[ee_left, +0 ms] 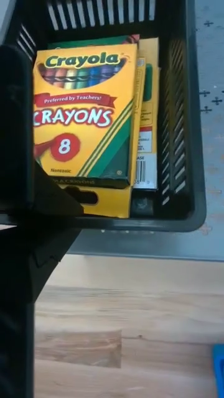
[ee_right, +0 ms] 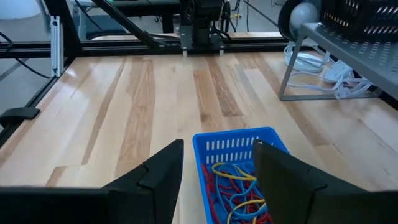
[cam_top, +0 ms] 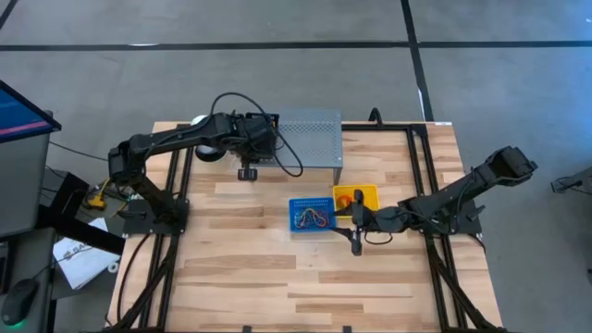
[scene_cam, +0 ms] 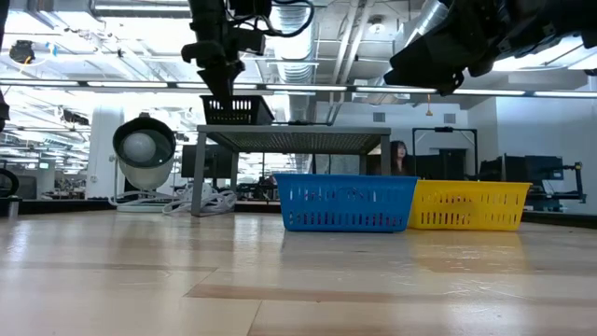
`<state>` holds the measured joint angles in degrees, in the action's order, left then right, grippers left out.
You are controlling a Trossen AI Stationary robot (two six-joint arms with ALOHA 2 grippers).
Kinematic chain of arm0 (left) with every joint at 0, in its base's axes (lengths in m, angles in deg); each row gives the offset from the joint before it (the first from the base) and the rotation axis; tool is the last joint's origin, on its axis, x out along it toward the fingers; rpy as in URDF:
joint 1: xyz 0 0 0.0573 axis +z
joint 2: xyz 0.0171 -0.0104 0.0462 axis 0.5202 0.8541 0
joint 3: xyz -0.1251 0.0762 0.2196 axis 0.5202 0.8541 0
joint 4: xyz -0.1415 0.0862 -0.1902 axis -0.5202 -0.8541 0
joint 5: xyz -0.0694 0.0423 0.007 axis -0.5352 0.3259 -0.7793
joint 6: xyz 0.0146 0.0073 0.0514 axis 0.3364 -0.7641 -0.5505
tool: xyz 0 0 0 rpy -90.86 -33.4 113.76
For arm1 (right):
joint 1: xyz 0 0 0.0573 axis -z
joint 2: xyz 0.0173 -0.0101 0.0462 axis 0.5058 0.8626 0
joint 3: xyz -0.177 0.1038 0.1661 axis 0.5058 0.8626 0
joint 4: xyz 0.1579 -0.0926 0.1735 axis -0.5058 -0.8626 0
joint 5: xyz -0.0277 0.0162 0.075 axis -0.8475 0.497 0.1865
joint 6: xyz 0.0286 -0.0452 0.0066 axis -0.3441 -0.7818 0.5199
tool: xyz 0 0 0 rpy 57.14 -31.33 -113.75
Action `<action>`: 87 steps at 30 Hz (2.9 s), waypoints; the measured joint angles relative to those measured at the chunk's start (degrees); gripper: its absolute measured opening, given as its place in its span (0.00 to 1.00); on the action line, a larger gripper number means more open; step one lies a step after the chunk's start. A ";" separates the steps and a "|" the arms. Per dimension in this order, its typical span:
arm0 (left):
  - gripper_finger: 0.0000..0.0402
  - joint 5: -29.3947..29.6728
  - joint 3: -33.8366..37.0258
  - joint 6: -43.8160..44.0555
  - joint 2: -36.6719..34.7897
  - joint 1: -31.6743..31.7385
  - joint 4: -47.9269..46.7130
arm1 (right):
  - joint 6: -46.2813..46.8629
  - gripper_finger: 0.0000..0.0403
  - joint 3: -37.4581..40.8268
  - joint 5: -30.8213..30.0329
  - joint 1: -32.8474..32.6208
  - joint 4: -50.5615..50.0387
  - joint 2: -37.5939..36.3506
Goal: Pick & Place Office Desk Supplies
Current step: Put the black bin on the shelf, then put the blue bin on the shelf
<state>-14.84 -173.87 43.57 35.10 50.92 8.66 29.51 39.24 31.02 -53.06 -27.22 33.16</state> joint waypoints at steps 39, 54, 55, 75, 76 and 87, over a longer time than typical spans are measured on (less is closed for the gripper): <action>0.52 2.02 -5.32 -2.09 1.35 -27.46 5.85 | -2.36 0.47 0.07 0.06 -0.83 -3.87 -0.24; 0.49 7.04 3.56 -21.21 12.60 -24.59 16.54 | 0.24 0.47 0.05 -2.79 -6.63 -4.77 -2.28; 0.49 6.89 3.56 -21.83 12.94 -24.61 16.78 | 0.23 0.47 0.07 -3.67 -7.28 -5.32 -2.87; 0.48 2.34 8.84 -30.71 15.45 -27.19 25.37 | -0.68 0.47 2.40 -15.04 -12.61 -6.20 -12.31; 0.48 2.34 9.35 -30.73 15.45 -27.19 25.94 | -0.68 0.47 2.40 -15.04 -12.61 -6.25 -12.31; 0.46 -1.85 13.06 -33.79 15.45 -26.50 32.64 | -0.65 0.47 2.40 -15.02 -12.57 -5.54 -12.31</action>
<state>-16.69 -160.81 9.78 50.55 24.42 41.30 28.85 41.64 16.01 -65.63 -32.76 20.85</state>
